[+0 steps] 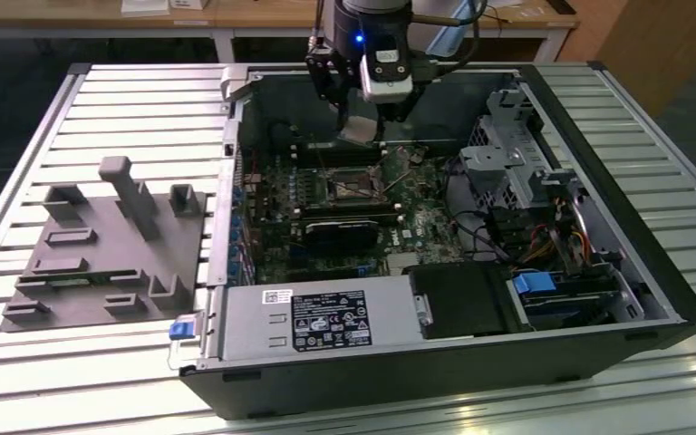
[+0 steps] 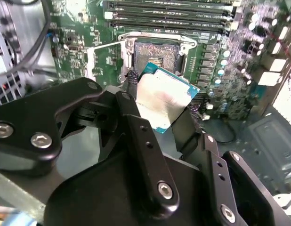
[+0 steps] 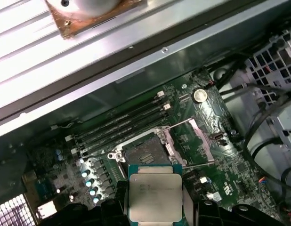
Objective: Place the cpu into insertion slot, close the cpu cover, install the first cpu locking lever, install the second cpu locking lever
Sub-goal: 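Place the cpu into insertion slot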
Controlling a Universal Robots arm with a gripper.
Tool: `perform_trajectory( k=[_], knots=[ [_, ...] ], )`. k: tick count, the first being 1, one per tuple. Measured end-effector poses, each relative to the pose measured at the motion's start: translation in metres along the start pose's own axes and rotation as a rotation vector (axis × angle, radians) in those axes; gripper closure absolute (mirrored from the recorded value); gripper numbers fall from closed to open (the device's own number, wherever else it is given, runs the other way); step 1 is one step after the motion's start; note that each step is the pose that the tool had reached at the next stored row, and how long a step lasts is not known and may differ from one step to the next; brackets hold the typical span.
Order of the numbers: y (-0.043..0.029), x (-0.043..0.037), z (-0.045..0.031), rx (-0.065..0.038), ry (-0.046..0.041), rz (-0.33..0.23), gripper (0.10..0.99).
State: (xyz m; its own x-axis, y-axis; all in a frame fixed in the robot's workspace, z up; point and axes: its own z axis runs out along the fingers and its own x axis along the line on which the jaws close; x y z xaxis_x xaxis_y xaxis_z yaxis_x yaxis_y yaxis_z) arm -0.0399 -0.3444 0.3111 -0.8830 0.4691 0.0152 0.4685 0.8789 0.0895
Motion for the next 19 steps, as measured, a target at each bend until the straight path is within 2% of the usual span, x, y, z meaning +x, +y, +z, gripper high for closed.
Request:
perform_trajectory(
  k=[19],
  knots=[
    [-0.0007,-0.0001,0.0076,-0.005,-0.031,0.345,0.545]
  ],
)
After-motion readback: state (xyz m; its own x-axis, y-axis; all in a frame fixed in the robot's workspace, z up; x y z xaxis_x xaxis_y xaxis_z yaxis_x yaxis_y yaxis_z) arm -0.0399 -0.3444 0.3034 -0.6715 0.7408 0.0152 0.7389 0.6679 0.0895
